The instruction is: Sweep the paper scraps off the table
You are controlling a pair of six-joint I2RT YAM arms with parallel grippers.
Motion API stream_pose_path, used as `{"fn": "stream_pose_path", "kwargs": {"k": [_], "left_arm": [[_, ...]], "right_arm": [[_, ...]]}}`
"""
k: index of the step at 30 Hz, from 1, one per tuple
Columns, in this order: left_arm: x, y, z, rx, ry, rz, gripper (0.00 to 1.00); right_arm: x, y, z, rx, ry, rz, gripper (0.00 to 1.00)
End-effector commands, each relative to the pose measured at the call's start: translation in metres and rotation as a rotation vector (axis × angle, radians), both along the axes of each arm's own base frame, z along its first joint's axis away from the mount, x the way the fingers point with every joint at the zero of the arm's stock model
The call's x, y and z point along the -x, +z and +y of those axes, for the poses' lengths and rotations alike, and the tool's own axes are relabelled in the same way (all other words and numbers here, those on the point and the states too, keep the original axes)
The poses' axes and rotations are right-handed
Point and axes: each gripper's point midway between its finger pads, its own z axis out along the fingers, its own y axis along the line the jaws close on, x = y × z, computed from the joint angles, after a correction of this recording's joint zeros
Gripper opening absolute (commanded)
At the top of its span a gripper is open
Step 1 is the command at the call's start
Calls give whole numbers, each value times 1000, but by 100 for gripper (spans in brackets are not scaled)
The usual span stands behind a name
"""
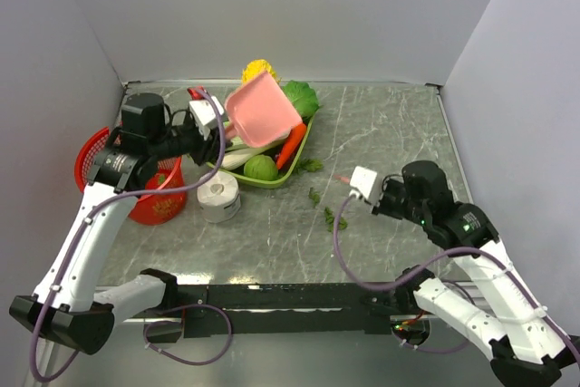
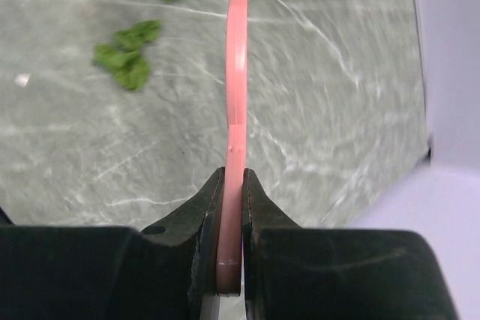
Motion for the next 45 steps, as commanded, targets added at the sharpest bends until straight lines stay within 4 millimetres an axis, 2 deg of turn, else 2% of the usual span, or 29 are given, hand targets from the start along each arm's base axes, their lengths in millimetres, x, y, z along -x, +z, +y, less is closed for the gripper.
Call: {"fn": "stream_pose_path", "kwargs": {"k": [1,5,6,8,9,11,13,16,18,23,26,29,34,35,39,40,42,43,45], "left_arm": [[52,-17,-12,-76,-196,39,1],[90,-54,-22,-139,-310,174,1],[98,-70,-22,-168,-324,222,1],[115,-88,-33,-215,-374,270,1],[122,-105,-36,-263,-385,304,1],[128,-121,-34,-315,-398,344,1],[128,-143,-24,-405,-376,384,1],[131,-172,-10,-573,-379,439,1],[126,-185,-10,-630,-337,479,1],[103,-205,-13,-719,-220,476,1],[96,-227,-19,-789,-193,486,1],[89,-245,-21,-853,-166,501,1],[72,-263,-36,-888,-150,505,1],[69,-267,-43,-887,-151,513,1],[64,-277,-64,-875,-175,522,1],[64,-278,-68,-873,-182,522,1],[63,-280,-78,-861,-197,524,1],[61,-279,-83,-846,-194,516,1],[58,-277,-88,-823,-190,513,1]], "right_arm": [[-23,26,-13,-156,-299,16,0],[-46,23,-31,-257,-545,-3,0],[-51,26,-34,-290,-585,-15,0],[-53,18,-37,-335,-671,26,0],[-50,11,-33,-333,-671,72,0],[-52,-7,-25,-318,-682,158,0],[-63,-11,-17,-331,-668,162,0],[-78,-25,-18,-311,-708,166,0],[-80,-28,-18,-333,-766,192,0],[-58,-59,-10,-333,-826,370,0],[-46,-76,-6,-332,-842,446,0],[-35,-88,7,-360,-819,537,0],[-25,-102,25,-400,-801,651,0],[-26,-103,28,-413,-802,662,0],[-21,-101,62,-541,-750,813,0],[-14,-94,78,-600,-704,900,0],[-11,-84,94,-661,-645,970,0],[-10,-70,104,-693,-586,994,0],[-16,-57,104,-717,-580,980,0]]}}
